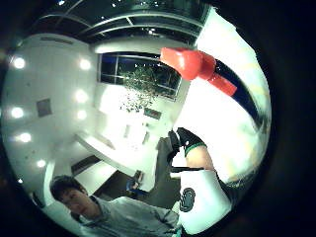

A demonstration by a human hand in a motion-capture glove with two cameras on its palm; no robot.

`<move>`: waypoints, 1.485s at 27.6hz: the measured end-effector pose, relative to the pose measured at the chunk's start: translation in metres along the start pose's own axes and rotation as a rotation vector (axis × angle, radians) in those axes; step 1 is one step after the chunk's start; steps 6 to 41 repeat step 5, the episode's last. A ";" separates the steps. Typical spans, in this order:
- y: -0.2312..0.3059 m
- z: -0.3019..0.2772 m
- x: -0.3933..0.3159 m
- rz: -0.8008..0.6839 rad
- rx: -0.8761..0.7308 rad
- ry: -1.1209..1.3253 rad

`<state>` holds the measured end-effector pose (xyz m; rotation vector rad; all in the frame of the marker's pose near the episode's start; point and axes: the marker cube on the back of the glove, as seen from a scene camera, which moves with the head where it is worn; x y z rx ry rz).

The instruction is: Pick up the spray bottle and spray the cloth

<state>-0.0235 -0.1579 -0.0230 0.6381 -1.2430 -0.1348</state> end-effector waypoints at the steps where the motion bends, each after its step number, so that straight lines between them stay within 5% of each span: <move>1: 0.007 -0.005 -0.004 -0.002 0.009 -0.017; 41: 0.028 -0.018 -0.015 -0.024 0.009 -0.034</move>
